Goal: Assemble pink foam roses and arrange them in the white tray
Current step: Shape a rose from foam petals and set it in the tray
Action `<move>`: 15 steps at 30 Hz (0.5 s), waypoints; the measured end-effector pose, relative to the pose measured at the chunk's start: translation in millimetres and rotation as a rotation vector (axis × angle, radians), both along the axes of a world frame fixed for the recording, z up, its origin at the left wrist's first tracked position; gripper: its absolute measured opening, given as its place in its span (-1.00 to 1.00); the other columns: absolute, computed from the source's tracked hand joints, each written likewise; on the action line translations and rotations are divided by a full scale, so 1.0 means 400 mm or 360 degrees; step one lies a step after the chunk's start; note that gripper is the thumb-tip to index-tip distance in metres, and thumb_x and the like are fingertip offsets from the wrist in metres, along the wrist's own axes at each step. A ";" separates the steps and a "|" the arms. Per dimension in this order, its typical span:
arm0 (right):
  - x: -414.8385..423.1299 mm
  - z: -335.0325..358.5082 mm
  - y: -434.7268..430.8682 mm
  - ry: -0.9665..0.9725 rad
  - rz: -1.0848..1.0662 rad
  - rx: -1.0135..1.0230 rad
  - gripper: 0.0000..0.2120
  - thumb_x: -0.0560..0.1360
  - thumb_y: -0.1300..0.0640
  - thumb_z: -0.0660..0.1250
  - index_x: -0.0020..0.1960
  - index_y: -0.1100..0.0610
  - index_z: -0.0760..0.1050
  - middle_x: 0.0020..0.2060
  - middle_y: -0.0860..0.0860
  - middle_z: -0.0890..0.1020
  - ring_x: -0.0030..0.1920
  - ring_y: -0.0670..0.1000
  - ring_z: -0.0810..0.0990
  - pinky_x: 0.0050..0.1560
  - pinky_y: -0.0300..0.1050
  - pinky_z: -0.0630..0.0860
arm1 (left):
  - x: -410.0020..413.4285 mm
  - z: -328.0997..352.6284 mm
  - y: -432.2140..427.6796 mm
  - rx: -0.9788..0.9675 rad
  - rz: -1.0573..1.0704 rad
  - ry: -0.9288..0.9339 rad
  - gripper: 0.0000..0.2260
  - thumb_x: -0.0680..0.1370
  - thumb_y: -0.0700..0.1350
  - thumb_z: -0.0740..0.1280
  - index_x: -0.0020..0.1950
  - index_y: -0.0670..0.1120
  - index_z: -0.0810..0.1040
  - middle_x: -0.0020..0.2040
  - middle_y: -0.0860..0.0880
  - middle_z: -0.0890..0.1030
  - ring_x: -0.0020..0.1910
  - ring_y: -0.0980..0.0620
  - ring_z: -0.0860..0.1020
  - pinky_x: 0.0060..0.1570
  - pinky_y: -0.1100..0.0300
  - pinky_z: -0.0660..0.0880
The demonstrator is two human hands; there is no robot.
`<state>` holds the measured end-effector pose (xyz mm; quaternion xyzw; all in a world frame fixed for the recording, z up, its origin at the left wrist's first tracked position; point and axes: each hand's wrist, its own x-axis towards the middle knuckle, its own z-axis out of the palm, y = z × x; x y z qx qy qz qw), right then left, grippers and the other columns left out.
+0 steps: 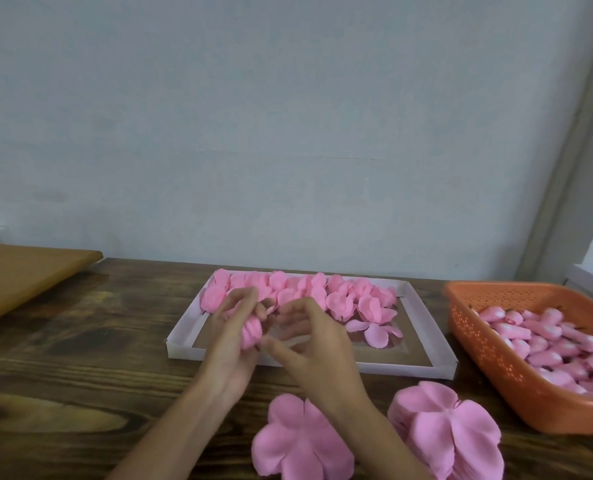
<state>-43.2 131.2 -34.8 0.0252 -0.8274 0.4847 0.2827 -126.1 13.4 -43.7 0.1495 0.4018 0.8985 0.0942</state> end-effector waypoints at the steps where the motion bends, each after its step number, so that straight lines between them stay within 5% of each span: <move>1: -0.001 -0.005 -0.010 0.0000 0.0018 -0.0026 -0.64 0.41 -0.01 0.59 0.14 -0.06 0.55 -0.02 -0.23 0.67 -0.02 -0.21 0.67 -0.07 -0.18 0.66 | 0.002 0.001 0.002 0.0019 -0.0033 -0.0023 -0.80 0.43 0.00 0.54 -0.15 -0.06 0.58 -0.29 -0.07 0.56 -0.04 0.00 0.69 0.00 -0.08 0.63; 6: -0.001 -0.018 -0.042 0.0095 0.0087 -0.0205 -0.73 0.43 0.12 0.57 0.09 0.00 0.60 -0.08 -0.22 0.71 -0.09 -0.17 0.72 -0.13 -0.28 0.64 | 0.039 0.005 0.014 -0.0095 -0.0098 -0.0037 -0.50 0.47 0.14 0.54 0.21 -0.22 0.63 0.16 -0.24 0.70 -0.01 -0.14 0.72 -0.19 0.01 0.66; 9: 0.000 -0.016 -0.042 0.0126 0.0080 -0.0262 -0.72 0.44 0.18 0.56 0.06 -0.01 0.55 -0.09 -0.18 0.72 -0.11 -0.12 0.73 -0.11 -0.16 0.68 | 0.050 0.017 0.015 -0.0107 -0.0179 0.0003 -0.54 0.30 0.27 0.65 0.03 0.02 0.72 0.14 -0.12 0.73 -0.01 -0.08 0.73 -0.17 0.03 0.66; 12: 0.001 -0.016 -0.042 0.0155 0.0059 -0.0152 -0.77 0.45 0.21 0.54 0.02 0.01 0.55 0.00 -0.17 0.72 -0.11 -0.10 0.73 -0.09 -0.07 0.70 | 0.054 0.016 0.022 -0.0049 -0.0197 -0.0134 -0.32 0.18 0.27 0.71 0.15 -0.02 0.63 0.03 -0.08 0.71 -0.09 -0.06 0.71 -0.23 0.05 0.64; 15: 0.001 -0.020 -0.046 0.0173 0.0041 -0.0014 -0.84 0.45 0.17 0.52 -0.02 0.02 0.61 0.00 -0.15 0.71 -0.08 -0.10 0.71 -0.02 -0.02 0.67 | 0.058 0.006 0.025 -0.0078 -0.0135 -0.0266 -0.31 0.26 0.27 0.64 0.25 -0.06 0.62 0.04 -0.07 0.70 -0.06 -0.03 0.72 -0.22 0.13 0.64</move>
